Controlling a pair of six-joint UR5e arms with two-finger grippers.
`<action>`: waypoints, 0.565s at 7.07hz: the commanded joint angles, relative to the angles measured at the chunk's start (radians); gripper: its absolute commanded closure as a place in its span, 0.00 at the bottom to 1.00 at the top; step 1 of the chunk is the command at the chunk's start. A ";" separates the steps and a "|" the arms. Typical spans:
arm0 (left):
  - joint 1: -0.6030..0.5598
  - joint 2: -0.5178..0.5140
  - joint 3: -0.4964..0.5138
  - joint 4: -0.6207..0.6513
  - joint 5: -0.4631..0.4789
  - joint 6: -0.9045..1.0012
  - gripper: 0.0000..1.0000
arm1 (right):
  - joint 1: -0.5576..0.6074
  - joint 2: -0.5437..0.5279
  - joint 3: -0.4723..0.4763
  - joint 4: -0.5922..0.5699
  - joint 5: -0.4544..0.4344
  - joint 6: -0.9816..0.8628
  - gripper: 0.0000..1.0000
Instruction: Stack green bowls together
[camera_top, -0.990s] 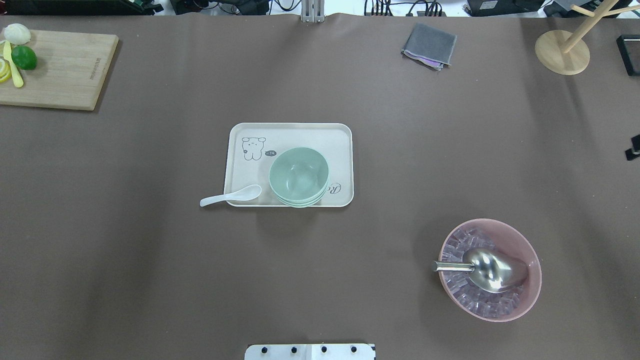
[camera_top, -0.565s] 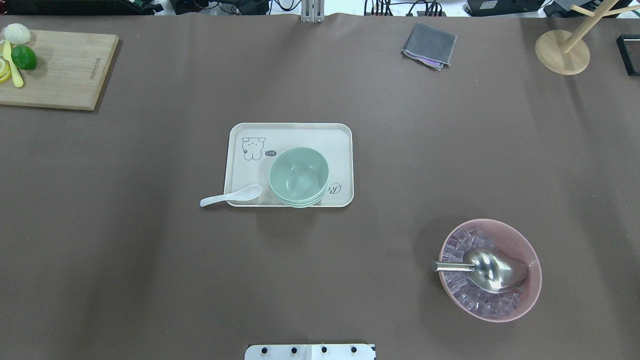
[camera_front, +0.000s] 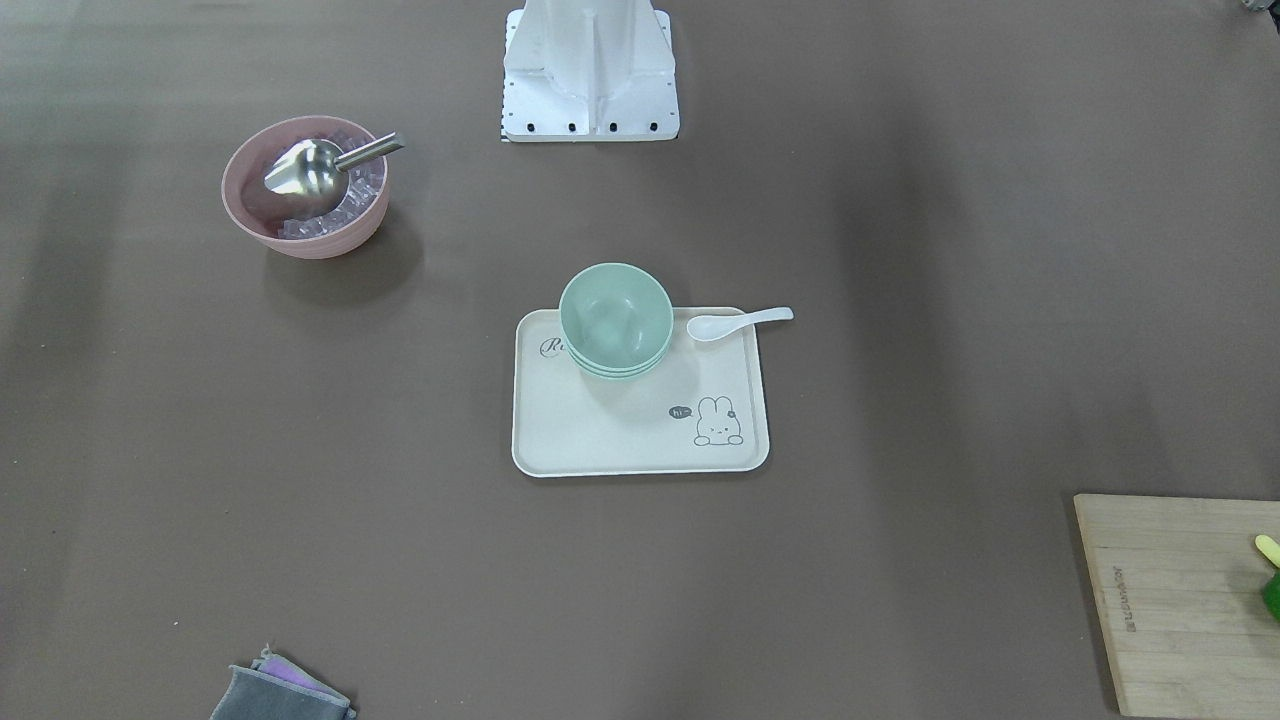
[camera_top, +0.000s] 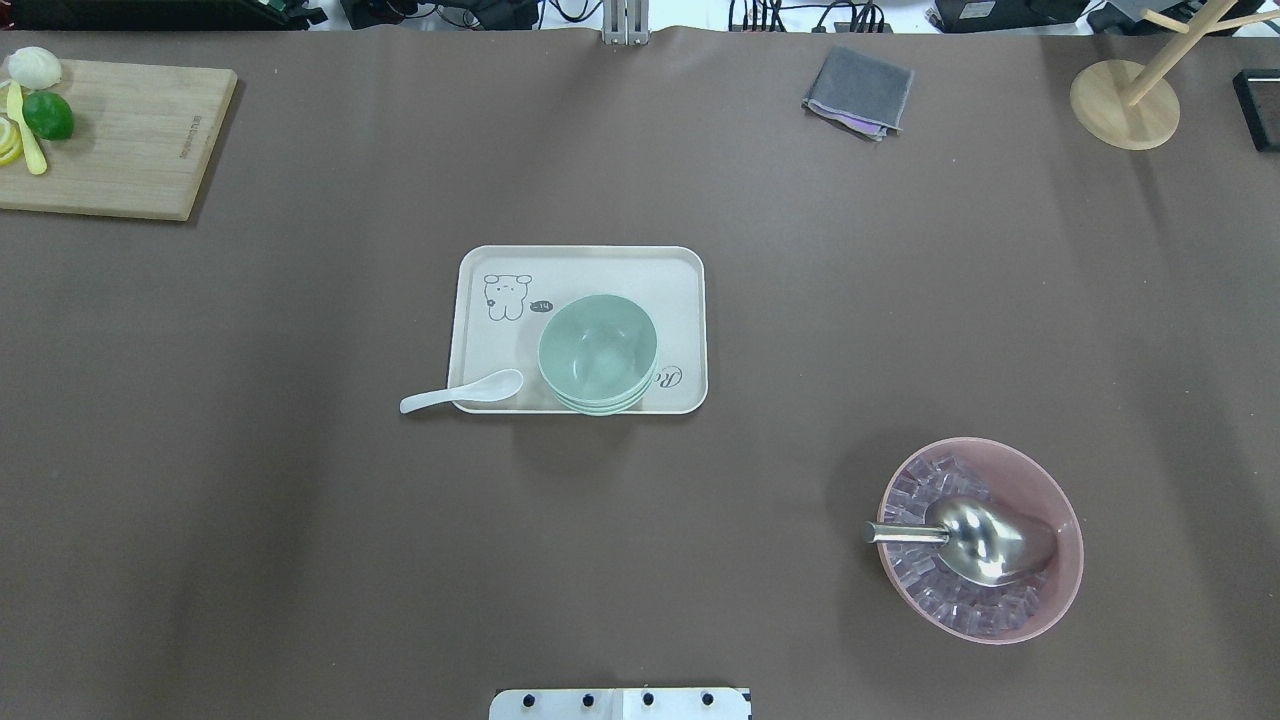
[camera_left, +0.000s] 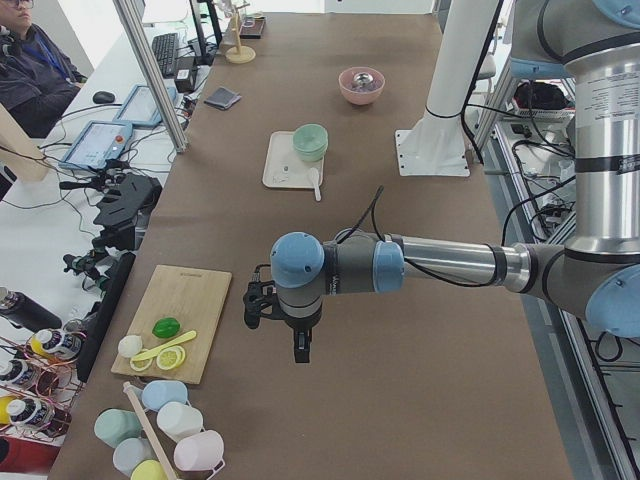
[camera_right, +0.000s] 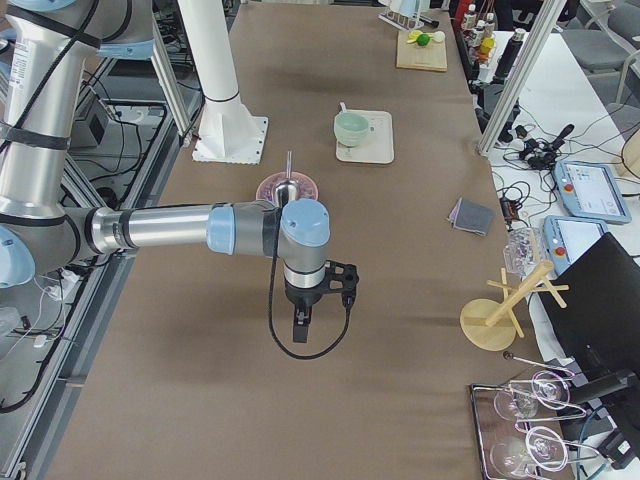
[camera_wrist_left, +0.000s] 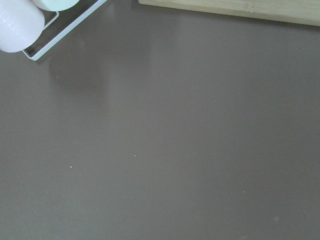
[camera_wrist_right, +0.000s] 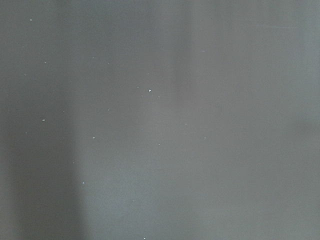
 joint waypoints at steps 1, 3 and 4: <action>0.001 0.004 0.010 -0.002 -0.003 0.000 0.01 | 0.002 -0.001 0.009 -0.019 0.000 -0.009 0.00; -0.001 0.007 -0.008 -0.002 -0.003 0.001 0.01 | 0.002 -0.001 0.004 -0.022 0.000 -0.008 0.00; 0.001 0.007 -0.022 -0.003 0.000 0.001 0.01 | 0.002 -0.004 0.004 -0.022 0.002 -0.008 0.00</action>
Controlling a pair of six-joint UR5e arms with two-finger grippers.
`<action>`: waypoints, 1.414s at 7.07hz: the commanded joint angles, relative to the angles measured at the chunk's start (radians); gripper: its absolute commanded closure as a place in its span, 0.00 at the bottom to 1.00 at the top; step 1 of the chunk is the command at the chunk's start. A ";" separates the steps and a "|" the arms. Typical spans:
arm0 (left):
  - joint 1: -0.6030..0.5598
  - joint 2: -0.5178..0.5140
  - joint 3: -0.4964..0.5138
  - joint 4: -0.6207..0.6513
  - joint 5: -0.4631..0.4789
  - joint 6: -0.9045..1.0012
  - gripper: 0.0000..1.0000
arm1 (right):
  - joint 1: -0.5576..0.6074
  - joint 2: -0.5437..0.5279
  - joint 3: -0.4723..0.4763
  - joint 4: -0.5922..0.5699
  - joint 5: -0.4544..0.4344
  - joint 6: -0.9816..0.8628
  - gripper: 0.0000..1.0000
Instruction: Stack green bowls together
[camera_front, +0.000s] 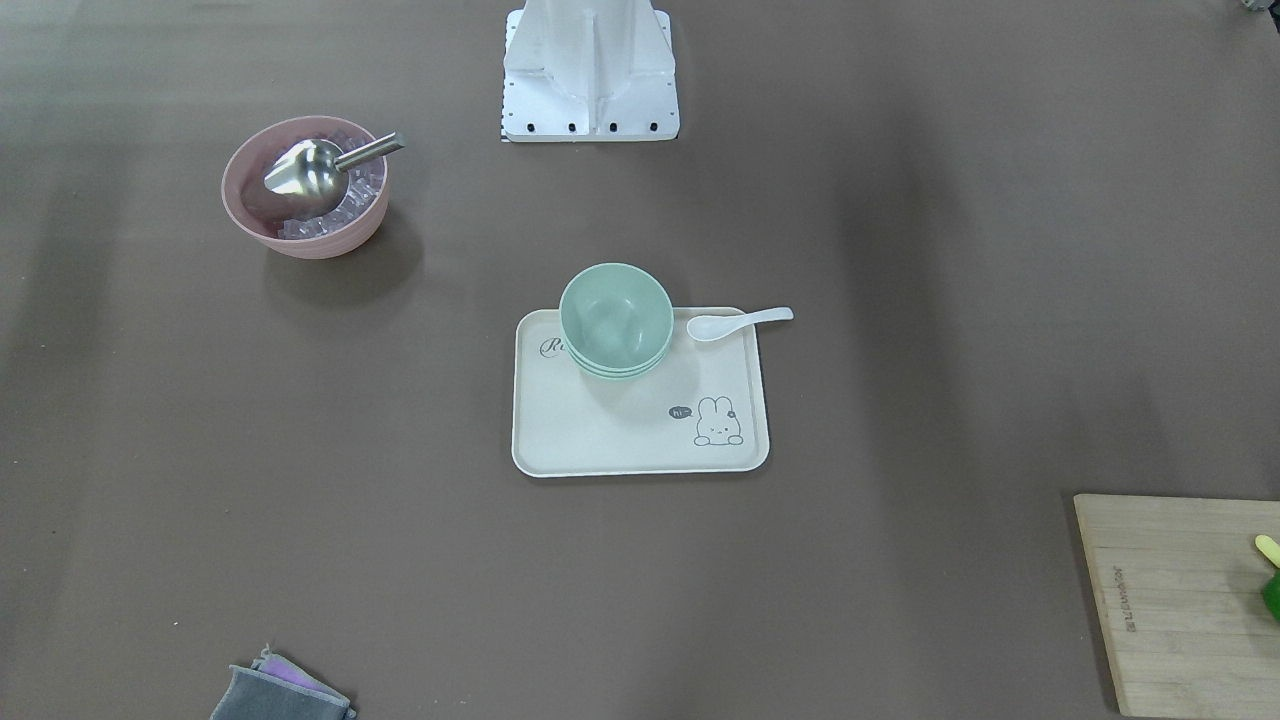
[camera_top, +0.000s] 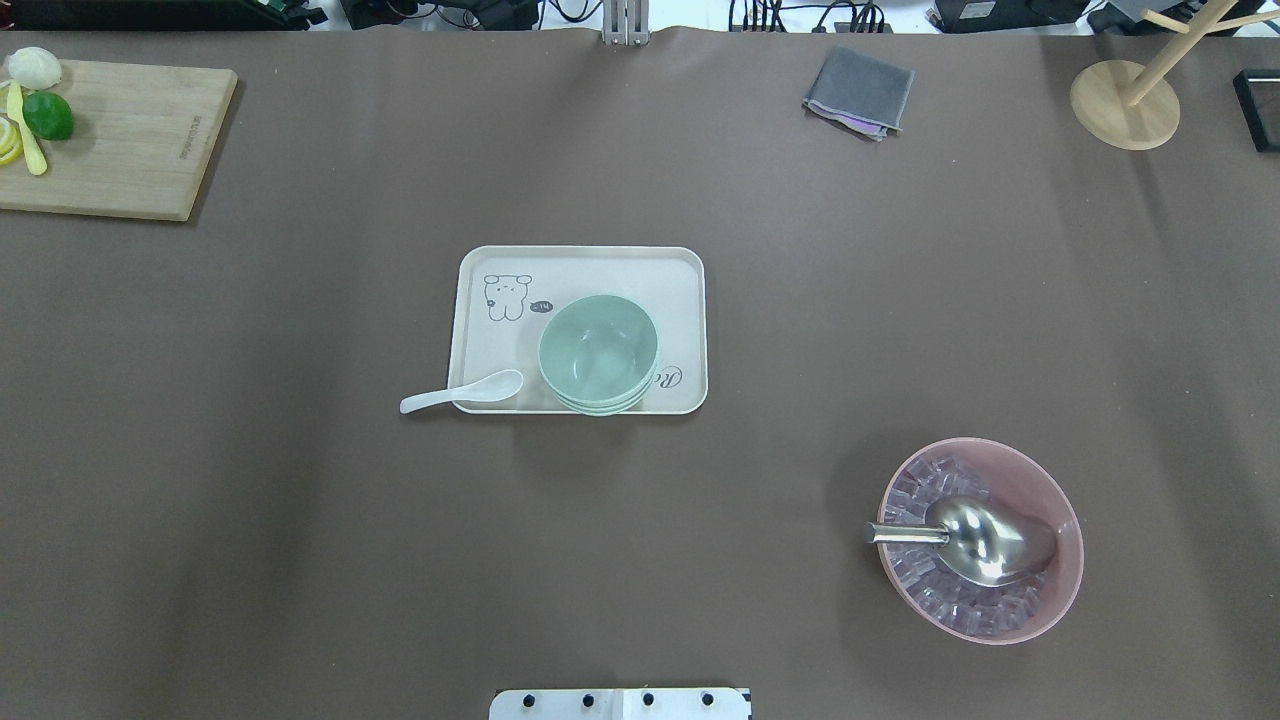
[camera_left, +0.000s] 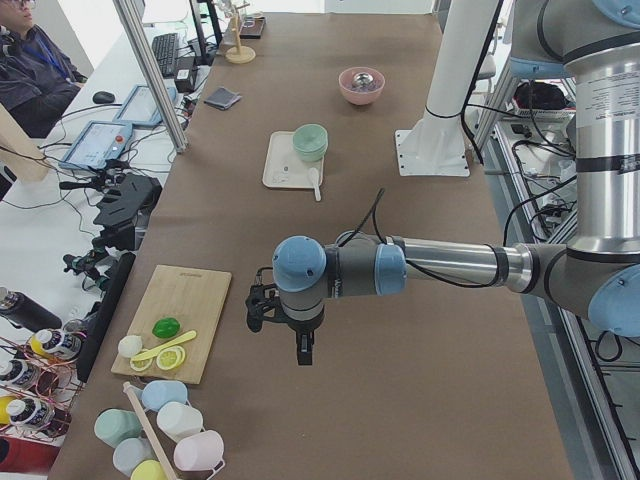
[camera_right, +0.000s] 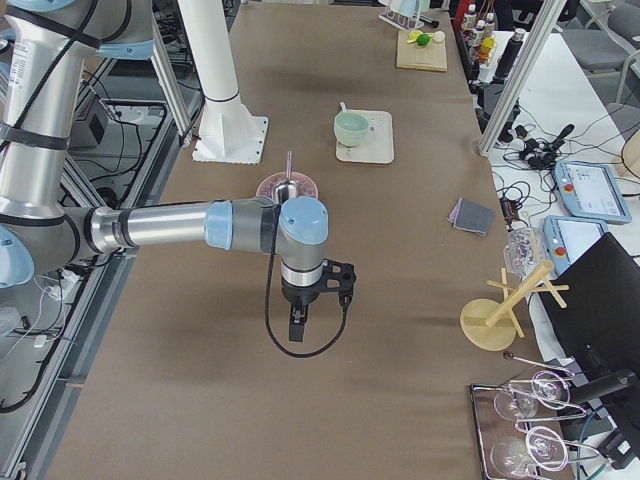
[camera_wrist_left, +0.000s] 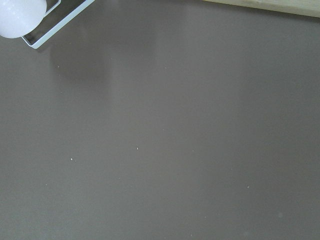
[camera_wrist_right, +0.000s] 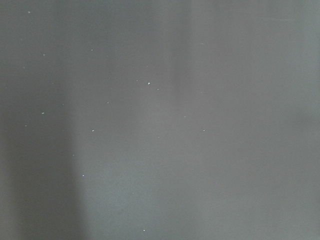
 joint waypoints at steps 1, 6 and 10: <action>0.000 0.001 -0.014 -0.005 0.004 0.001 0.01 | 0.000 -0.004 -0.001 -0.001 0.013 -0.001 0.00; 0.000 0.013 -0.004 -0.005 0.009 0.001 0.01 | 0.000 -0.004 -0.001 -0.001 0.035 -0.003 0.00; 0.000 0.013 -0.004 -0.005 0.009 -0.001 0.01 | -0.001 -0.004 -0.009 -0.001 0.035 -0.001 0.00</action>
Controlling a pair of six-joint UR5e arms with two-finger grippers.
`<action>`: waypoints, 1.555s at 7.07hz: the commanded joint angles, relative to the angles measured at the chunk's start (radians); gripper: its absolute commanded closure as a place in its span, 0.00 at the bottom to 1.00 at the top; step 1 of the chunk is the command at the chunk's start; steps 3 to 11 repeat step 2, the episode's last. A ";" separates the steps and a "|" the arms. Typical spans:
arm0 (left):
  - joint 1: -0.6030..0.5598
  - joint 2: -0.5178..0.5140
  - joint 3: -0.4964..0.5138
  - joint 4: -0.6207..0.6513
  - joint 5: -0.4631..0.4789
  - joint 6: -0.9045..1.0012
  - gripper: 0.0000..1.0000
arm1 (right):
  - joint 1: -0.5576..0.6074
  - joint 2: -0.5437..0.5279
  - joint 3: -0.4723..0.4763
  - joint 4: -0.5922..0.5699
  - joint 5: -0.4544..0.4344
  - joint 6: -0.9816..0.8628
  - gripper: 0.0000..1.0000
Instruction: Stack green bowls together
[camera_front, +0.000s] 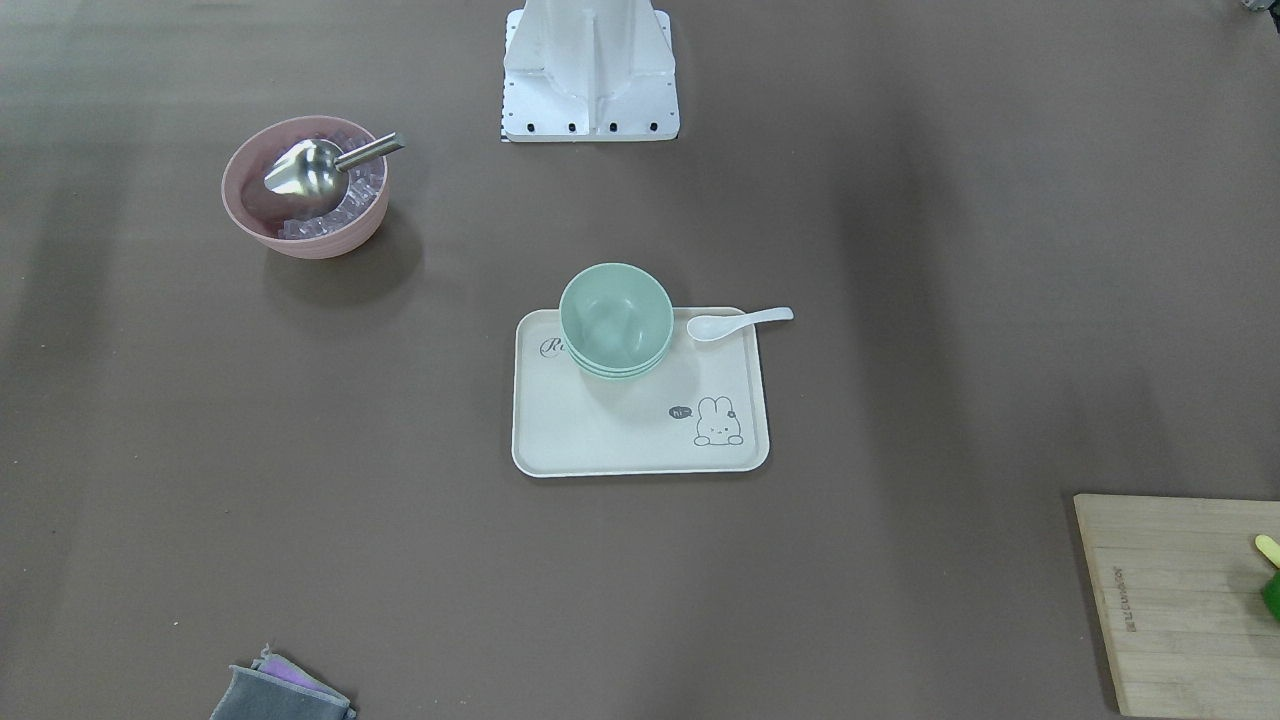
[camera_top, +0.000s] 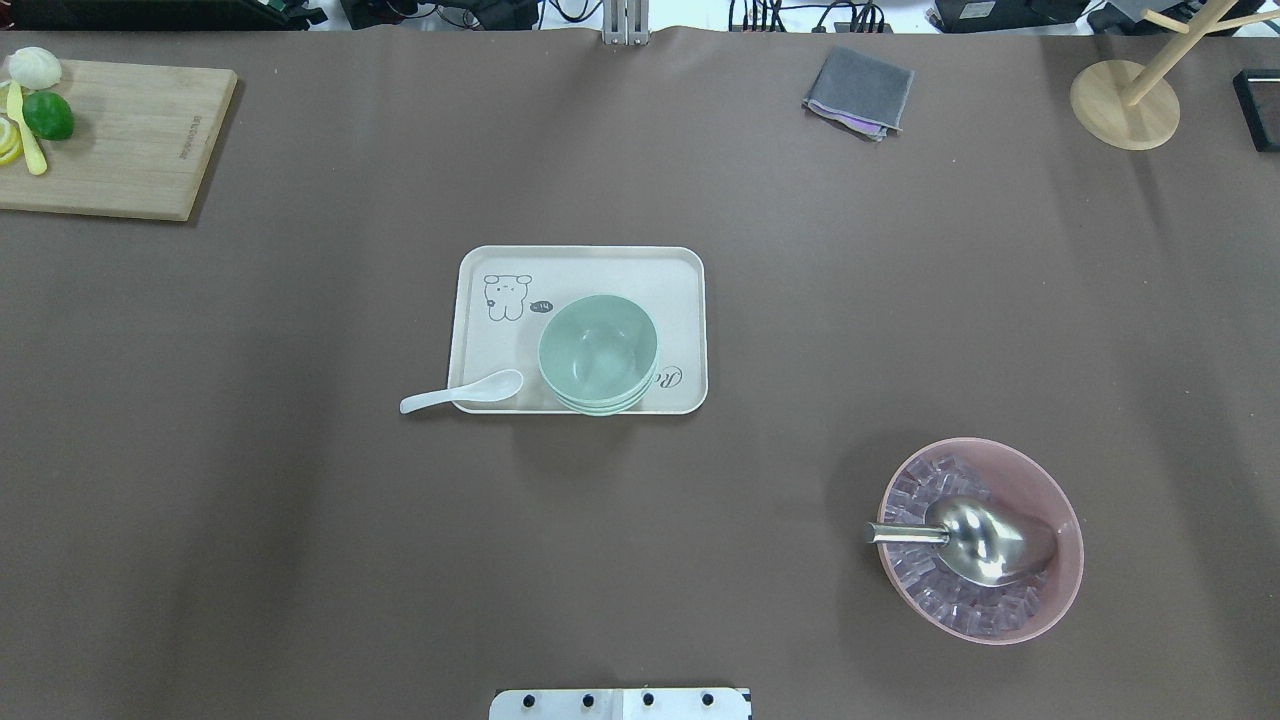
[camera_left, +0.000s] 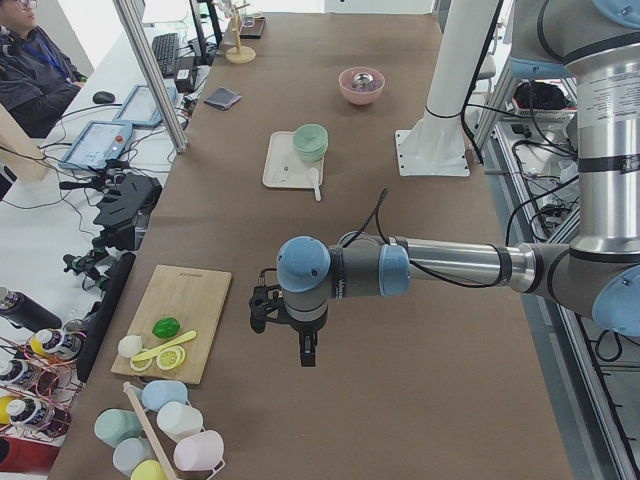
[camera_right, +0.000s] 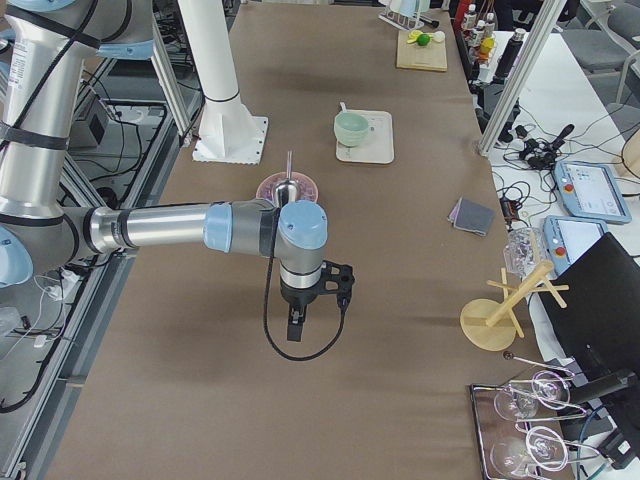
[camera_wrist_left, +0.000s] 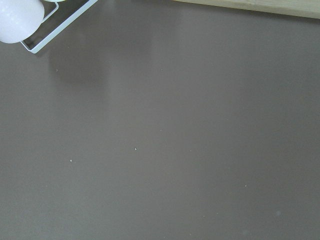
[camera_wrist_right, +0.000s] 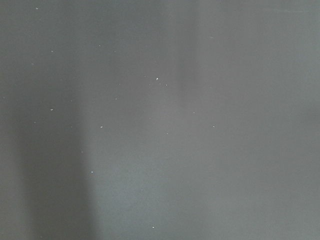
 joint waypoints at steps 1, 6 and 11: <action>0.000 0.000 -0.001 0.000 0.000 0.000 0.01 | 0.000 0.000 -0.002 0.002 0.000 0.001 0.00; 0.000 0.000 -0.001 0.000 0.000 0.000 0.01 | 0.000 0.000 -0.002 0.002 0.000 0.001 0.00; 0.000 0.000 -0.001 0.000 0.000 0.000 0.01 | 0.000 0.000 -0.002 0.002 0.000 0.001 0.00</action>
